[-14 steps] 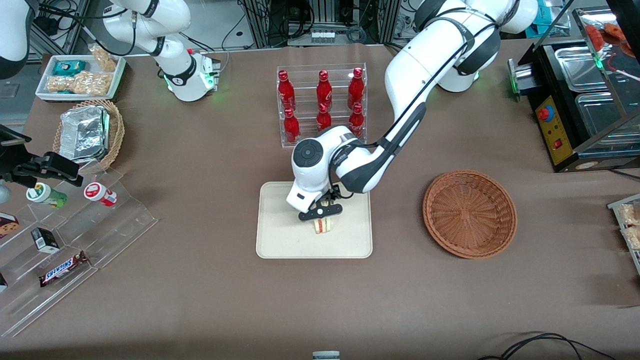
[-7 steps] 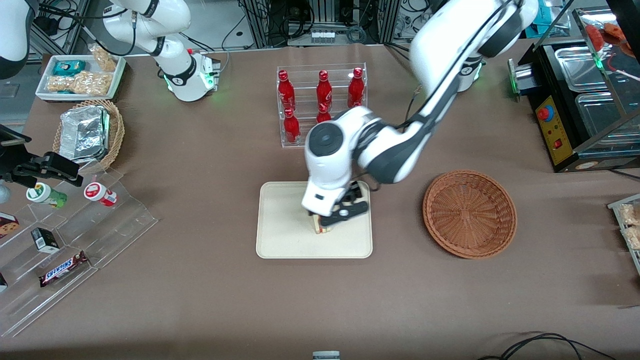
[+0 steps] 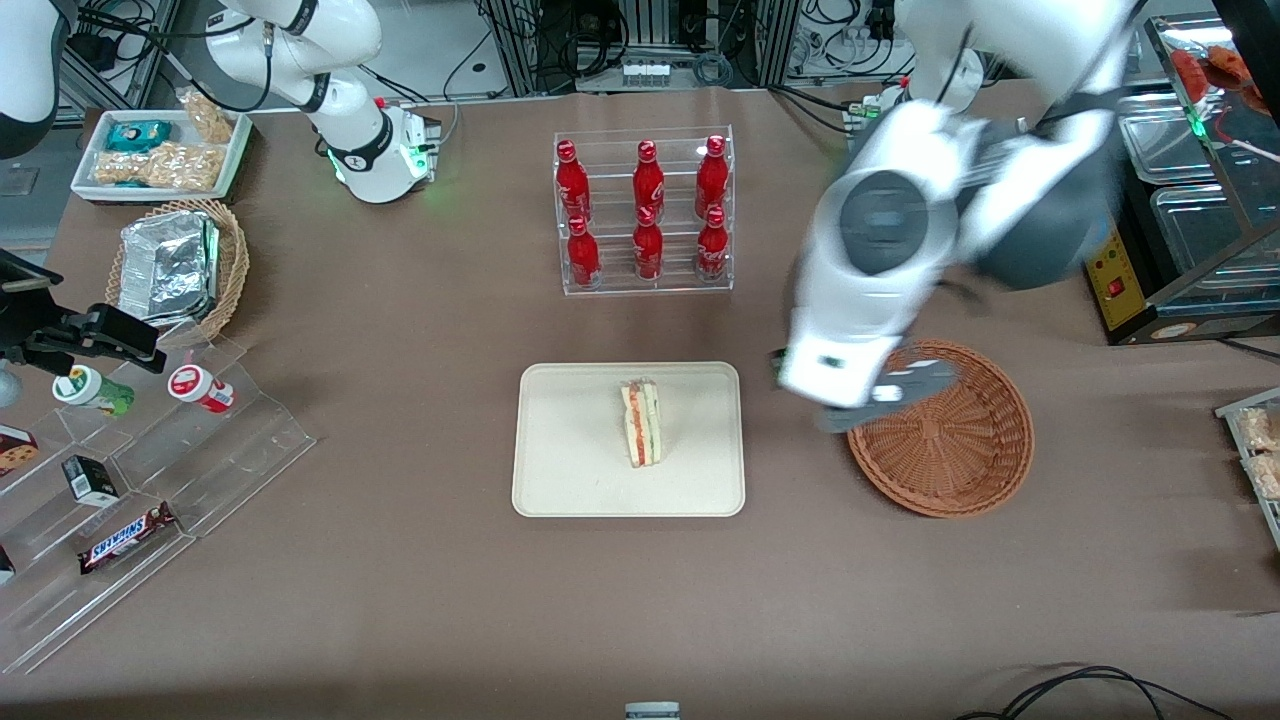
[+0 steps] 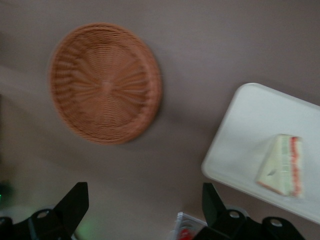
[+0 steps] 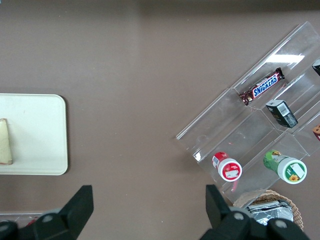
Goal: Place sandwich from basket to tray
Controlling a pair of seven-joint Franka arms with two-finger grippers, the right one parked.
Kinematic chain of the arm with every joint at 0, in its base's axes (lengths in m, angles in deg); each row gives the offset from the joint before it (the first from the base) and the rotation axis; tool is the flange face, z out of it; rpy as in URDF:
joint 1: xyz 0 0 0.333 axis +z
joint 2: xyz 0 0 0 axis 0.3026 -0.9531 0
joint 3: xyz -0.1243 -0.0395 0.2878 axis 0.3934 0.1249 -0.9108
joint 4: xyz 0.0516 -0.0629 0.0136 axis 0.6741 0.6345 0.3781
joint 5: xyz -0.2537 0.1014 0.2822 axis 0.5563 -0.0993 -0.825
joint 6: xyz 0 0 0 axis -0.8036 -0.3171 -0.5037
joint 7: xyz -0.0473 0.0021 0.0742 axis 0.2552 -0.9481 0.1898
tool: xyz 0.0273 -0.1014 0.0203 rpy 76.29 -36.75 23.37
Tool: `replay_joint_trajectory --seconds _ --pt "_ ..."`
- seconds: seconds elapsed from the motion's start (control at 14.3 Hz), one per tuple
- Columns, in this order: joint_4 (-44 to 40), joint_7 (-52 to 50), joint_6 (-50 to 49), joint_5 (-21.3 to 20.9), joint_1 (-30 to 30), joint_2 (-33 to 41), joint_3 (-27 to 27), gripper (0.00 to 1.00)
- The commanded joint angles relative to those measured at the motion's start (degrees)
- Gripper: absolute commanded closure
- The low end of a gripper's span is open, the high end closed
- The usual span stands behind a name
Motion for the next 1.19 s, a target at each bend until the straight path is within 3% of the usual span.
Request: replay_joint_trajectory --seconds 0.0,0.21,0.42,0.56,0.77,0.98,1.12 --pt "2.95 9.55 -6.45 1.37 8.36 5.12 0.3 0.0" --pt "2.95 19.84 -9.9 1.64 16.45 6.97 0.3 0.0" --pt "3.21 28.03 -12.88 4.62 23.49 8.82 0.3 0.0" --pt "10.63 28.57 -10.45 7.51 27.09 14.06 0.22 0.0" --pt "29.97 30.14 3.15 7.79 27.99 25.58 -0.05 0.0" --pt "25.2 39.44 0.66 7.09 27.73 24.91 -0.05 0.0" --pt "22.38 42.27 -0.59 7.0 25.19 24.47 -2.75 0.0"
